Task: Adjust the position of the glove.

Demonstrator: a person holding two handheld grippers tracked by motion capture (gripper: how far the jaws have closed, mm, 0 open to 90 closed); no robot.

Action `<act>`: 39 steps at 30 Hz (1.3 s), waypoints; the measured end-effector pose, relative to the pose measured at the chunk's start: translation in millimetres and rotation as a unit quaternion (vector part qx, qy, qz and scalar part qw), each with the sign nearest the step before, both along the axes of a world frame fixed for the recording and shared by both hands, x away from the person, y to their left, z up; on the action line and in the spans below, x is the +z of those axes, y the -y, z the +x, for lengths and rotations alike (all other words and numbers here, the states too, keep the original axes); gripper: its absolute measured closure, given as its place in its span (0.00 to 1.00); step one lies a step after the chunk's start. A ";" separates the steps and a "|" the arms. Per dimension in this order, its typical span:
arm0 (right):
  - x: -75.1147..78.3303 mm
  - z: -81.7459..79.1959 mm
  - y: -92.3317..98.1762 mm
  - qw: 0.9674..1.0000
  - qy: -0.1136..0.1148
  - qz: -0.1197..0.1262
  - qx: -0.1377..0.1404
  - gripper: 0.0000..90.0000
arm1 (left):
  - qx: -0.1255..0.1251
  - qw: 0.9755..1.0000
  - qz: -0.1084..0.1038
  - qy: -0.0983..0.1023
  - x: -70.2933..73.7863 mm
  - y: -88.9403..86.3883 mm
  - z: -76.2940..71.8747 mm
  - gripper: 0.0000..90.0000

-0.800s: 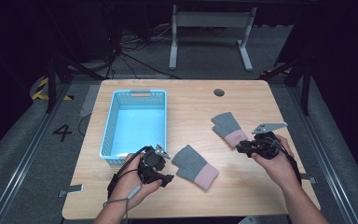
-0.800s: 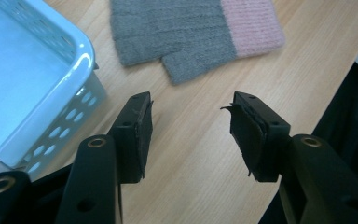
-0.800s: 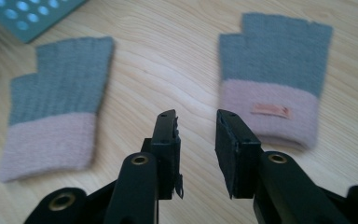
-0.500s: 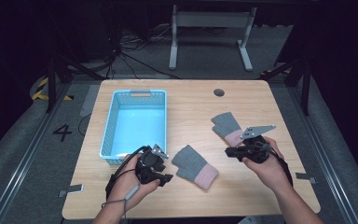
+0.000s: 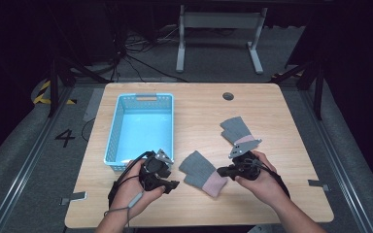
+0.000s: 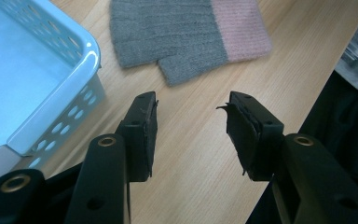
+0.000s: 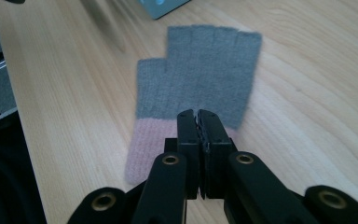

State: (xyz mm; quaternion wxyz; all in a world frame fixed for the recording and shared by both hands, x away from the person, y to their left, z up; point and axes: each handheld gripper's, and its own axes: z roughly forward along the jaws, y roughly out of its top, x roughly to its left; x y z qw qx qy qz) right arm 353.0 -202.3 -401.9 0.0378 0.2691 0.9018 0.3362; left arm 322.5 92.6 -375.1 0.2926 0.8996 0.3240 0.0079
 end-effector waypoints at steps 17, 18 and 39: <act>-28.1 -21.4 -38.1 0.995 -0.038 -0.028 0.090 0.98 | -0.006 1.000 0.000 -0.005 -1.4 2.3 1.1 0.61; -29.5 -23.3 -40.1 0.994 -0.040 -0.030 0.093 0.98 | -0.007 1.000 0.001 -0.005 -1.3 2.2 1.2 0.61; -34.9 -22.5 -34.9 0.994 -0.034 -0.056 0.083 0.99 | -0.008 1.000 -0.002 -0.006 -1.6 2.8 3.9 0.61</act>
